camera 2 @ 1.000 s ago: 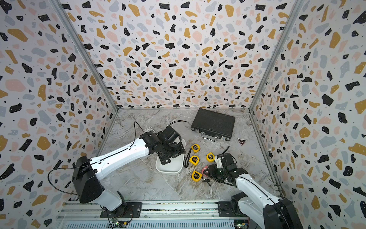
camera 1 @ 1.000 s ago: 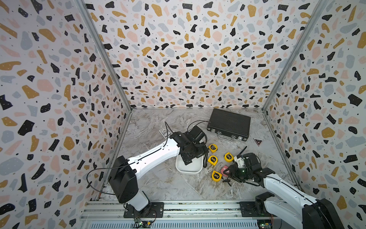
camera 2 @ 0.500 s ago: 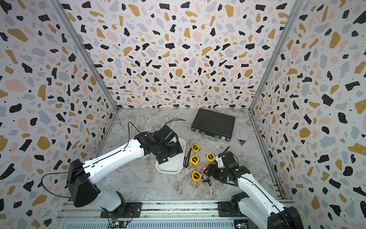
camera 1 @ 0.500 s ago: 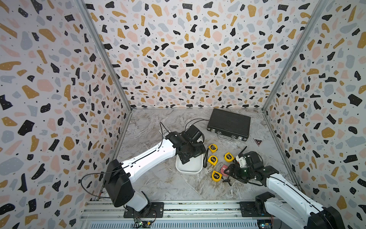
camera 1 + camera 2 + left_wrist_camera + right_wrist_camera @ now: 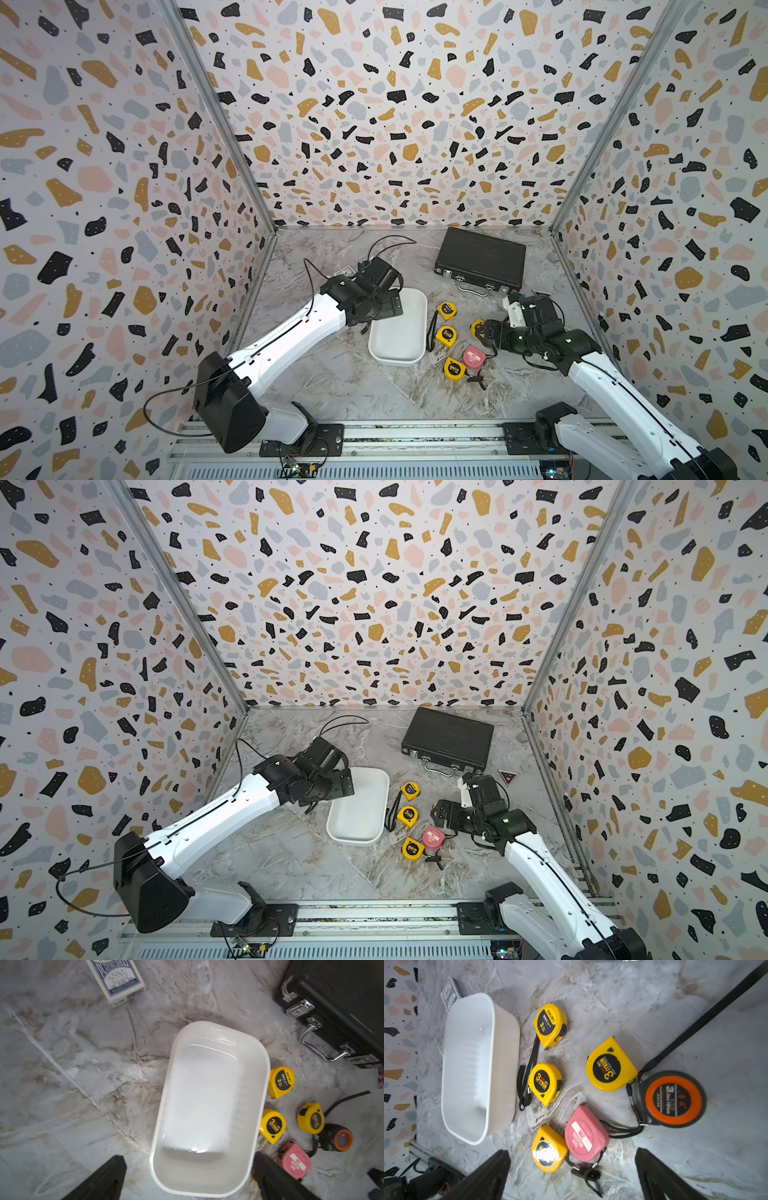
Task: Take the tape measure out of the storage box
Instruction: Reset both arms
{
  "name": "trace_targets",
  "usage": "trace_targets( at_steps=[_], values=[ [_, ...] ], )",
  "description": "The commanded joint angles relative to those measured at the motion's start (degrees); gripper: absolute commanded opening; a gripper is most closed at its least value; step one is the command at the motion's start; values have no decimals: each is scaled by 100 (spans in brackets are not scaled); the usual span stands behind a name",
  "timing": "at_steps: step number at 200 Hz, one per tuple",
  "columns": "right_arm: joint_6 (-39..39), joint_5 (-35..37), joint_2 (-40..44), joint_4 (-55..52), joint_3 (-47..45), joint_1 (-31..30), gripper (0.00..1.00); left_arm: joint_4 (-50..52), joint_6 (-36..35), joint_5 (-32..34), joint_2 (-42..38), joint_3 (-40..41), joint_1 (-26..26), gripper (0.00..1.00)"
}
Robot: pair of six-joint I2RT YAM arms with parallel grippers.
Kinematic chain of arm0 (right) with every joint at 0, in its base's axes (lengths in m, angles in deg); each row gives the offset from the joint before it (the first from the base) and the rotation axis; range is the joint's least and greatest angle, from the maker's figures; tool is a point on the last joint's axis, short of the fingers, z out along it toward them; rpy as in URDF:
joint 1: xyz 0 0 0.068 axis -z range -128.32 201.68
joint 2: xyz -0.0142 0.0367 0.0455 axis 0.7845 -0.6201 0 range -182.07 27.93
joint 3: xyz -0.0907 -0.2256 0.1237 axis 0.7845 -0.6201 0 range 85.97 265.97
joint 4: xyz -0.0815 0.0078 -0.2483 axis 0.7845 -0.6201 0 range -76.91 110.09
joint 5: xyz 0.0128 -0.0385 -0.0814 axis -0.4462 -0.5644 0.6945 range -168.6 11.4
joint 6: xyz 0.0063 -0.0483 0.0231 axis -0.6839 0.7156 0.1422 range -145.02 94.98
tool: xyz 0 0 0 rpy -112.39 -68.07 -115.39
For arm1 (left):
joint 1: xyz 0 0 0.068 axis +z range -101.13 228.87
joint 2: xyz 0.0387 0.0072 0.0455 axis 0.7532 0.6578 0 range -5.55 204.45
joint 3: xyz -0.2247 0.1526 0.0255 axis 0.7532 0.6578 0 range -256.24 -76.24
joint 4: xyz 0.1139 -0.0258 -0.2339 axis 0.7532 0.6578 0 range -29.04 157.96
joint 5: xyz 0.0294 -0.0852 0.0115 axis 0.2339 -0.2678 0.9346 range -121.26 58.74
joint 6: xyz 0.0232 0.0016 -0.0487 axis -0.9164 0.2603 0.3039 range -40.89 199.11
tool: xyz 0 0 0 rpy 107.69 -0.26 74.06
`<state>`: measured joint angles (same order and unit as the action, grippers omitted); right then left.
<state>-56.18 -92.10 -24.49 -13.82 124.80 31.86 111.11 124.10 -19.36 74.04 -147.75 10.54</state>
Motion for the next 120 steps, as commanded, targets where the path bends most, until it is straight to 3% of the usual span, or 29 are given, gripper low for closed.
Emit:
trace_targets(
  at_steps=[1,47,76,120],
  values=[
    [470,770,-192,48,204,52,99,-529,-1180,698,-246,220,281,100],
    [1096,2018,-779,869,380,359,99,-2092,-2636,1046,-859,1295,998,100],
    [1726,2780,-1219,1975,192,699,99,-3538,-3421,1025,-1235,2326,1549,100],
    [2299,3070,-1965,4050,-394,1251,99,-5553,-4097,938,-992,3322,2230,100]
  ],
)
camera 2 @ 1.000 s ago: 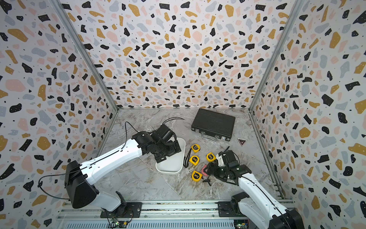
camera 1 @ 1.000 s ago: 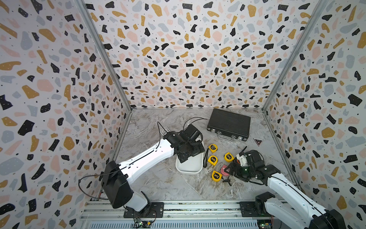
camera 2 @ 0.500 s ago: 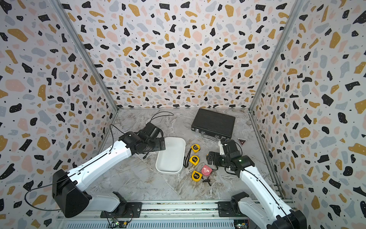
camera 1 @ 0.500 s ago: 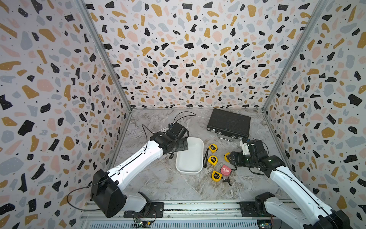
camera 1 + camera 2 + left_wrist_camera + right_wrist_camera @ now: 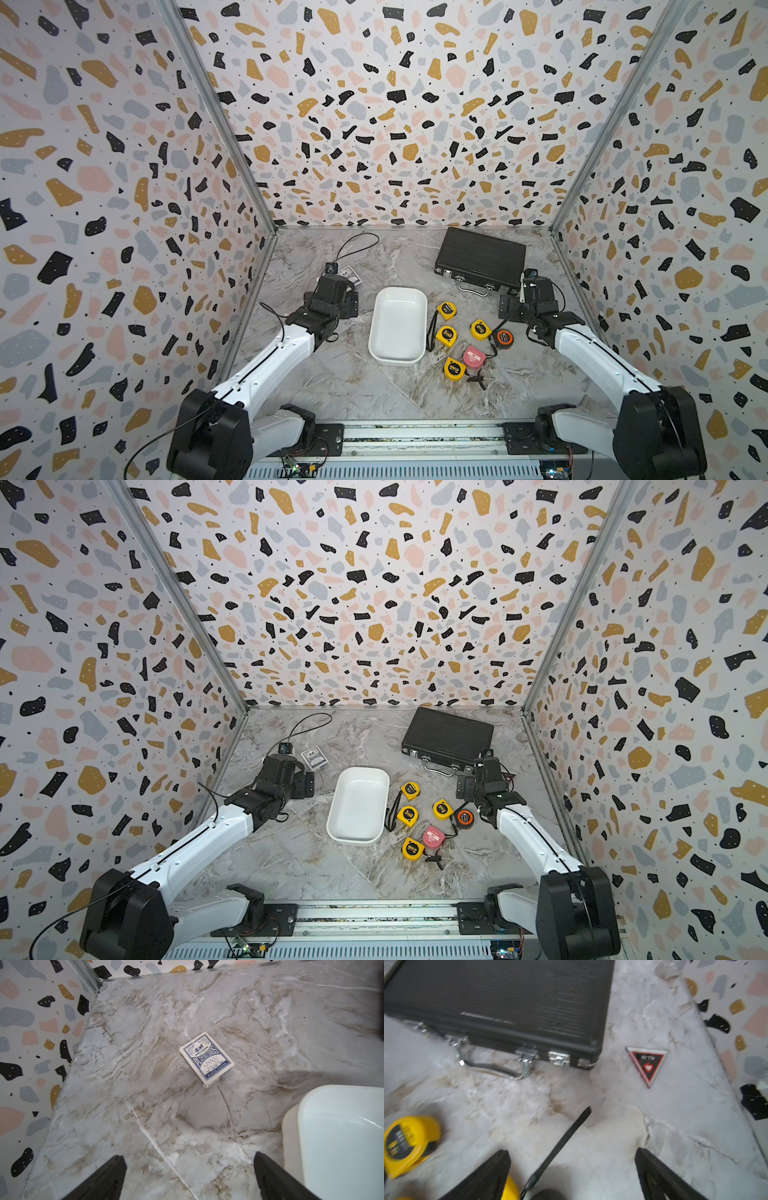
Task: Take the tape measure out of the storage box
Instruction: Reset both arms
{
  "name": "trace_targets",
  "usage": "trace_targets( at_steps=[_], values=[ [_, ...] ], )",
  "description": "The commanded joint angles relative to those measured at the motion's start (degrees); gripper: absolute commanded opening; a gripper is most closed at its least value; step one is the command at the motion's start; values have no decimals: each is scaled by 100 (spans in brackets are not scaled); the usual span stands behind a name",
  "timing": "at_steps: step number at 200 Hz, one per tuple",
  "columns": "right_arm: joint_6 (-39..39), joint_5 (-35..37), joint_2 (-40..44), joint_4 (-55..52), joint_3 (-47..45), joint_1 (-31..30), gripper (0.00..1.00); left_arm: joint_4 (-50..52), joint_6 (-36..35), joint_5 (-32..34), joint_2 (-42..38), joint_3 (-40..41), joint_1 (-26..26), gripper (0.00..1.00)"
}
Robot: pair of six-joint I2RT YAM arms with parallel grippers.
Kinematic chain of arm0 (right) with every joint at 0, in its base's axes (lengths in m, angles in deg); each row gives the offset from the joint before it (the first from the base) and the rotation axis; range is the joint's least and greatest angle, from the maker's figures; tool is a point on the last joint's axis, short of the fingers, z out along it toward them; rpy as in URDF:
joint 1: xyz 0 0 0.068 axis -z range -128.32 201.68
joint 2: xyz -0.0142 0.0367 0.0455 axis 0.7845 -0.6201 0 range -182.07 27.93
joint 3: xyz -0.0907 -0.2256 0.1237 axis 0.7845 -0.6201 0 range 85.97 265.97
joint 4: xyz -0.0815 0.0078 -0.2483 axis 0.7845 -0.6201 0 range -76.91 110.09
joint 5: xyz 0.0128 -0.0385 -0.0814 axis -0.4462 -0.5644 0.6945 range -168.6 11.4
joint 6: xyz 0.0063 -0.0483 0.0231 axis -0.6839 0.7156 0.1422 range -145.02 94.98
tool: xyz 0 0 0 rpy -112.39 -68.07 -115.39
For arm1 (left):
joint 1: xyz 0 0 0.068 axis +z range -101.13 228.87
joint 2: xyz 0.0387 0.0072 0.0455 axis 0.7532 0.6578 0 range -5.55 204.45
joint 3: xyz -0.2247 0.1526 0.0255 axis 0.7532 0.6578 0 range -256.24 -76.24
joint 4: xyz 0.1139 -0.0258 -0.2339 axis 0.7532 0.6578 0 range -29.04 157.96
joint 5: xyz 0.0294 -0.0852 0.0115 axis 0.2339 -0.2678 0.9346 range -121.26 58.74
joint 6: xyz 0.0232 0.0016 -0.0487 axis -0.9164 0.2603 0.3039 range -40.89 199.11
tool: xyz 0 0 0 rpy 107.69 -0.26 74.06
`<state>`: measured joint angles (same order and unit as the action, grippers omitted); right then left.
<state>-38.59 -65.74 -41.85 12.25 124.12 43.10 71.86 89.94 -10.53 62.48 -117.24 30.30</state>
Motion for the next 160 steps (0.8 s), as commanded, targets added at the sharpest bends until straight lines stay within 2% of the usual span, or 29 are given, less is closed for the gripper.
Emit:
trace_targets(
  at_steps=[1,48,71,84,102,116,128,142,160],
  values=[
    [552,431,-247,1491,-344,133,99,-1662,-689,50,179,282,269,100],
    [1041,424,-789,3280,-1085,173,99,-3149,-1408,-168,754,859,741,100],
    [1254,441,-877,4001,-1315,188,99,-3682,-1360,-719,880,1154,1078,100],
    [1369,436,-959,3979,-1240,195,99,-4173,-1316,-867,966,1394,1170,100],
    [1548,343,-1091,4689,-1477,227,99,-4908,-1322,-1009,1241,1681,1241,100],
    [1510,304,-1455,5802,-1885,313,99,-4549,-1207,-1361,1204,1566,1434,100],
    [1570,285,-1772,6571,-2109,320,99,-4686,-1152,-1506,1243,1607,1521,100],
    [1463,357,-1612,5989,-1962,322,99,-4593,-1118,-1568,1214,1587,1575,100],
    [1488,375,-1713,6078,-1919,324,99,-4523,-1046,-1362,1268,1512,1572,100]
  ],
)
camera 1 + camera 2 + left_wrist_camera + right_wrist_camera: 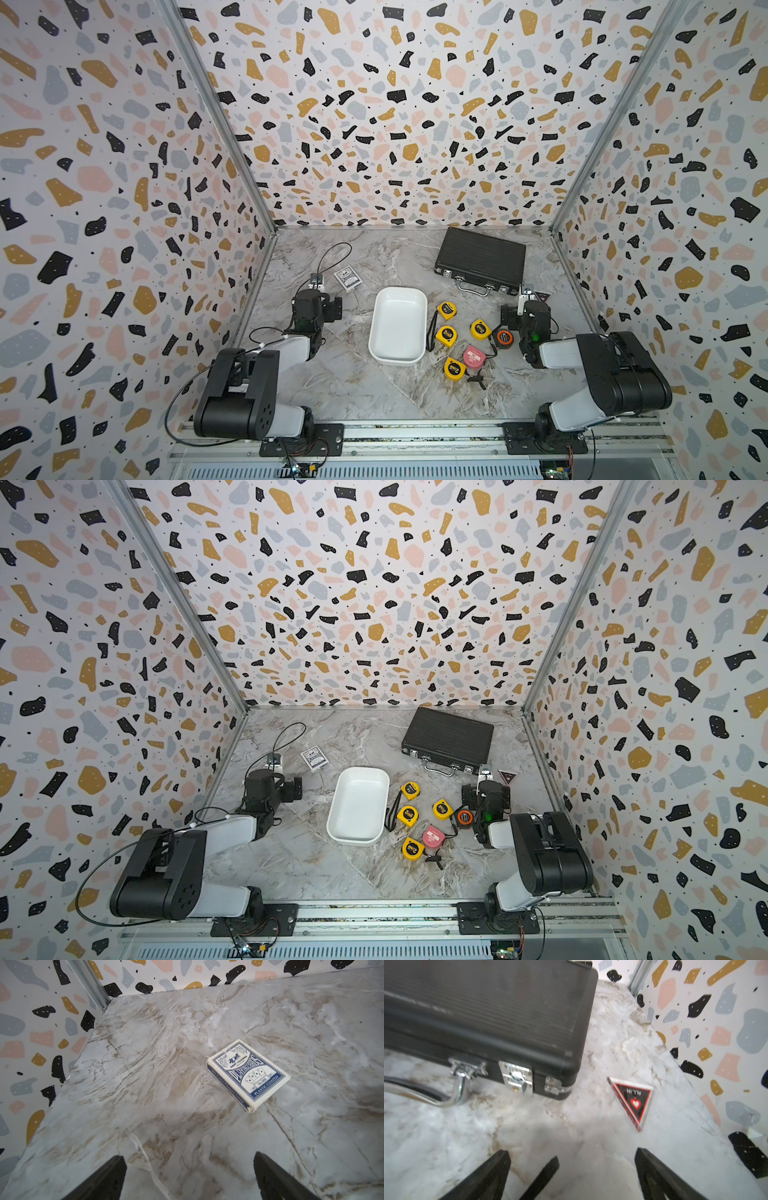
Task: Take the tape measure out of the storage box
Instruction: Reset both arms
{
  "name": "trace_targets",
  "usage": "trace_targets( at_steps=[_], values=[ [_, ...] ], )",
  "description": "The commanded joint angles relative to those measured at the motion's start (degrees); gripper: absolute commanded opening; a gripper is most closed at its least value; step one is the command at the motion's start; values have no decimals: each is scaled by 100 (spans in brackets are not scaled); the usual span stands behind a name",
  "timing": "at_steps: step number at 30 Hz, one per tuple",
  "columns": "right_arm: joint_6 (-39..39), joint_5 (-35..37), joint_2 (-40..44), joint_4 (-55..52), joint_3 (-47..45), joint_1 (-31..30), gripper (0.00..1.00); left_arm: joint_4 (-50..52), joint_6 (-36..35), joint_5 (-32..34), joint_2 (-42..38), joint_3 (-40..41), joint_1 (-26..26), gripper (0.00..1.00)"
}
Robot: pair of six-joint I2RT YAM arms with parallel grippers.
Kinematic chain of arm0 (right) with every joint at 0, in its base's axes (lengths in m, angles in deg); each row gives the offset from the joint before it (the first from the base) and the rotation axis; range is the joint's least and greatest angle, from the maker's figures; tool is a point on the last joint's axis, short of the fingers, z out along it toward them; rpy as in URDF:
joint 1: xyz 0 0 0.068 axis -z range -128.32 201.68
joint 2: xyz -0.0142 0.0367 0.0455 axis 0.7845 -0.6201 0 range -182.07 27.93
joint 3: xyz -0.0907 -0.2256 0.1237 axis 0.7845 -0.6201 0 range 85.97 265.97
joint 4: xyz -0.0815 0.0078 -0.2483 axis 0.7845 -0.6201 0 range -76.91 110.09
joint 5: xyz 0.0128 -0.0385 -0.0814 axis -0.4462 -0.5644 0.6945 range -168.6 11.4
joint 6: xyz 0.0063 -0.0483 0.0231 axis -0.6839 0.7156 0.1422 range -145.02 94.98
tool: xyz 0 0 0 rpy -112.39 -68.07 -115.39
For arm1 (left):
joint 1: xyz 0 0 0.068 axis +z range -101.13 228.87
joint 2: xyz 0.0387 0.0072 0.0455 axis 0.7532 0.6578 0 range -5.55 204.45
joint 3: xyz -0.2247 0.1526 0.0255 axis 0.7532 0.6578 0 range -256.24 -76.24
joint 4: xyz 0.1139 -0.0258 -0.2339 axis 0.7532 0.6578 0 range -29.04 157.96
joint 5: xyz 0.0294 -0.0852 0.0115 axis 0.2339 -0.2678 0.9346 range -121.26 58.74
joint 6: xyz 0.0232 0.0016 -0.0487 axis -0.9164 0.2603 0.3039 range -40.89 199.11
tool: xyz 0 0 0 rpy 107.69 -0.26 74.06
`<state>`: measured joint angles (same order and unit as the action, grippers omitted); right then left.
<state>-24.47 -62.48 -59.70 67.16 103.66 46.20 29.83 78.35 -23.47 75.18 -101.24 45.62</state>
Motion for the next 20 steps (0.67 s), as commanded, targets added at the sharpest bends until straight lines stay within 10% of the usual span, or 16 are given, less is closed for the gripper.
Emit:
trace_targets(
  at_steps=[1,20],
  values=[
    [72,54,94,550,132,13,99,-308,120,-59,1,-95,37,100],
    [73,23,89,644,98,37,99,237,148,1340,252,-536,-405,100]
  ],
)
